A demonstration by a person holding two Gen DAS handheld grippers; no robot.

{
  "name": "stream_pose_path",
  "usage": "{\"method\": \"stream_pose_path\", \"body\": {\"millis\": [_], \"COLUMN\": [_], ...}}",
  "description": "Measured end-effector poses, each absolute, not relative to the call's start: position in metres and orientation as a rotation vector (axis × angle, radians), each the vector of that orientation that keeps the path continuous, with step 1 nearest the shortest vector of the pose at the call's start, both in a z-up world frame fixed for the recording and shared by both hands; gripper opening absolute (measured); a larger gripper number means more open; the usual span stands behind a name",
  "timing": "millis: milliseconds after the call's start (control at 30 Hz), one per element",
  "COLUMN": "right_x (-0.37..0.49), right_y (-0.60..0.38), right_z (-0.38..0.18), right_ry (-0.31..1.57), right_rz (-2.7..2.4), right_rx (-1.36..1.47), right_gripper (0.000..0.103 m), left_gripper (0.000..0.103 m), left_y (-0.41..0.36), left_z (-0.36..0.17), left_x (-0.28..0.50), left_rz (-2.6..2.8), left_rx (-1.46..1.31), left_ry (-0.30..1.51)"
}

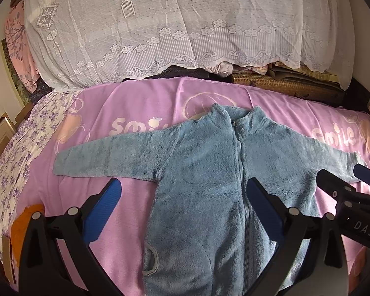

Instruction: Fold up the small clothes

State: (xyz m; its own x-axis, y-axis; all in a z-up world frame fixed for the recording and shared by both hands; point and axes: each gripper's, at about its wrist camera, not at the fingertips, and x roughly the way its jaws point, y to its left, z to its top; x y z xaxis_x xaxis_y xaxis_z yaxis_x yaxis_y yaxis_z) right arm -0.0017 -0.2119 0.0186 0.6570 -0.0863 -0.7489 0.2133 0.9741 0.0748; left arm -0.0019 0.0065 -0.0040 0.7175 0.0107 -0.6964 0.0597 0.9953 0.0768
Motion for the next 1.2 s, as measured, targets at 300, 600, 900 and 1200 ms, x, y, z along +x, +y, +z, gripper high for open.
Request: {"method": "stream_pose_path", "body": {"millis": [300, 600, 900, 1200], "right_x": [-0.0041, -0.0046, -0.0047, -0.0055], "right_y": [-0.2138, -0.2141, -0.2153, -0.2171], "right_z": [0.0161, 0.0154, 0.0153, 0.0167], "right_ry": [0.833, 0.825, 0.824, 0.819], "right_rz": [-0.171, -0.168, -0.163, -0.160], "right_rx": [0.164, 0.176, 0.183, 0.189], "right_gripper": [0.100, 0.100, 0.100, 0.100], "left_gripper": [0.098, 0.098, 0.099, 0.098], "left_y": [0.0059, 0.0027, 0.0007, 0.0000], "left_z": [-0.0025, -0.0032, -0.0035, -0.0038], "left_x": [-0.0022, -0.0042, -0.0046, -0.0046], "left_rz": [-0.021, -0.022, -0.028, -0.028], "left_rx": [0.106, 0.114, 0.115, 0.116], "left_ry": [0.765, 0.755, 0.754, 0.756]}}
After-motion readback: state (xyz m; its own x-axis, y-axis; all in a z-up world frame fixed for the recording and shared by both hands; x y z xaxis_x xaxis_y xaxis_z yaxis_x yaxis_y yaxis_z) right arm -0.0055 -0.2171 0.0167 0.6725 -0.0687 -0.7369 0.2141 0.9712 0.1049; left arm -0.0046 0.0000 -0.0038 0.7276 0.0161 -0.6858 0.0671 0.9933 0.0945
